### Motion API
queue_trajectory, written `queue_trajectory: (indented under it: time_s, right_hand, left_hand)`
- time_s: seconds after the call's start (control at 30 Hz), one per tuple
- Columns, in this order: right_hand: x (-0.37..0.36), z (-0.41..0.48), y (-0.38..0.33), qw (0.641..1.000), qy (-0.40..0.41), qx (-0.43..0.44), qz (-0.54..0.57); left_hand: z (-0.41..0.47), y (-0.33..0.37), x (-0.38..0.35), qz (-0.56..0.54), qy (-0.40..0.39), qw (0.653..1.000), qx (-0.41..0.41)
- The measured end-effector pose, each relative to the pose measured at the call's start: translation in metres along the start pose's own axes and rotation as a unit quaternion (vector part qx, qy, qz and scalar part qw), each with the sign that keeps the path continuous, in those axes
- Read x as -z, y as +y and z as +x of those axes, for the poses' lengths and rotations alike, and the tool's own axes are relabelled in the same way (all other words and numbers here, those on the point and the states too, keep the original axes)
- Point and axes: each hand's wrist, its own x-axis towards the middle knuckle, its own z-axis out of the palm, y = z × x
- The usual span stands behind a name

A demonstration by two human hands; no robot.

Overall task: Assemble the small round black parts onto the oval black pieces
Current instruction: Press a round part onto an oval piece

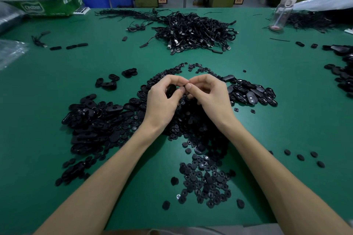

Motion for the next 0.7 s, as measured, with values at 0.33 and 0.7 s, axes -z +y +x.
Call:
queue_trajectory:
  time_s: [0.33, 0.7]
  right_hand:
    - [0.0067, 0.0034, -0.0003, 0.991, -0.016, -0.075, 0.107]
    - [0.0034, 0.0008, -0.0020, 0.992, -0.030, -0.059, 0.106]
  left_hand:
    - [0.0010, 0.0019, 0.0018, 0.007, 0.015, 0.999, -0.031]
    - [-0.0007, -0.0012, -0.0004, -0.043, 0.018, 0.999, -0.024]
